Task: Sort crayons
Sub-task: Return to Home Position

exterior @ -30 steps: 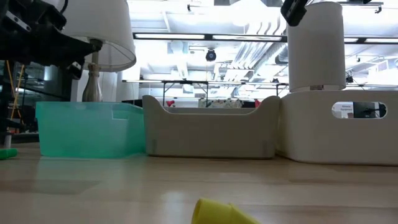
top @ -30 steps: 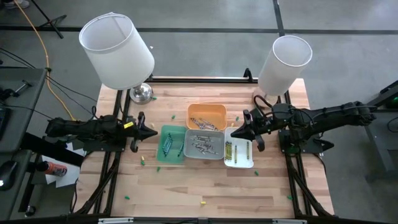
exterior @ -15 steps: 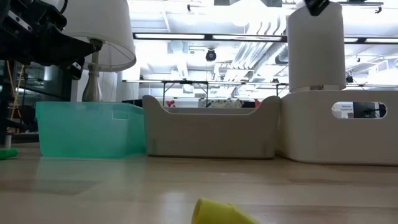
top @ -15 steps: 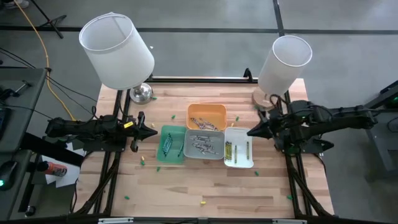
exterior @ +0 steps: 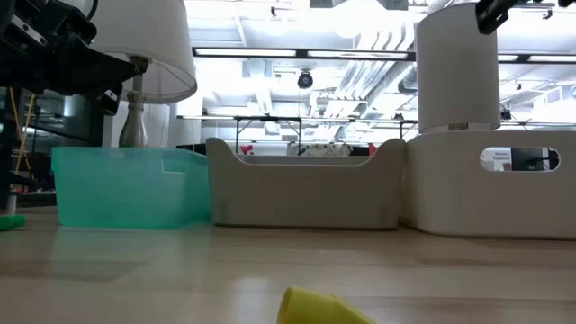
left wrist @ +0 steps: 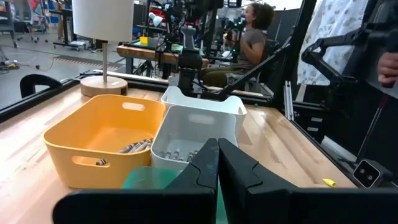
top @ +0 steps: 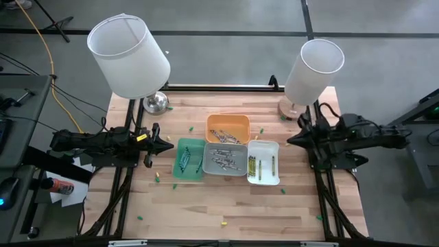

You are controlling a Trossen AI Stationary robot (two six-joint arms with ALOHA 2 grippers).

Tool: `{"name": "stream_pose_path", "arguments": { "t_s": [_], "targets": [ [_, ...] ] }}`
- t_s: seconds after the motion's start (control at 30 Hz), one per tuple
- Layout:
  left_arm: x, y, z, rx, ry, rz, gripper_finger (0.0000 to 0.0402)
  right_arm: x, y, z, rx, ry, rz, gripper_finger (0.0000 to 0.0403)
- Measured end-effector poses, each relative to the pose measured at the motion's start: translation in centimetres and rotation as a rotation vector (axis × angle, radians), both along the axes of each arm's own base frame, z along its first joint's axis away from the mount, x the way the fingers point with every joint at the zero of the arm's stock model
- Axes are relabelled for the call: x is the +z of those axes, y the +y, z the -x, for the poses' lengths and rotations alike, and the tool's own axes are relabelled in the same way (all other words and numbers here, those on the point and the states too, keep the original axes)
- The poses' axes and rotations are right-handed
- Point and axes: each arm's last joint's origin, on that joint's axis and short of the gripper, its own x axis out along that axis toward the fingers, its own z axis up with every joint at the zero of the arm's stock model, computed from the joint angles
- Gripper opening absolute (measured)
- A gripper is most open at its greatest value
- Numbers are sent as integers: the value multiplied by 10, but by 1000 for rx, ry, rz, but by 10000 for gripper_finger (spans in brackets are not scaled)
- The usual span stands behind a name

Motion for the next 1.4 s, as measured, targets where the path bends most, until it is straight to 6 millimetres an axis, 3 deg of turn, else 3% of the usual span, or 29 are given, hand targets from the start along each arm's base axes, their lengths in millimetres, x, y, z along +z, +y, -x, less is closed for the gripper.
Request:
{"name": "stream_pose_path", "arguments": {
  "t_s": [0.23, 0.4, 0.57, 1.0, 1.4],
  "targets": [
    [0, 0, 0, 0, 0, 0, 0, -43, 0, -14, -46, -235, -74, 0],
    [0, 0, 0, 0, 0, 0, 0, -55, -8, -16, -204, -258, -67, 0],
    [0, 0, 0, 0, 0, 0, 0, -58, -18, -17, -268, -236, -95, 0],
    [0, 0, 0, 0, 0, 0, 0, -59, -22, -16, -119, -228, -39, 0],
    [0, 0, 0, 0, 0, 0, 0, -67, -5, -19, -96, -146, -48, 0]
  ]
}}
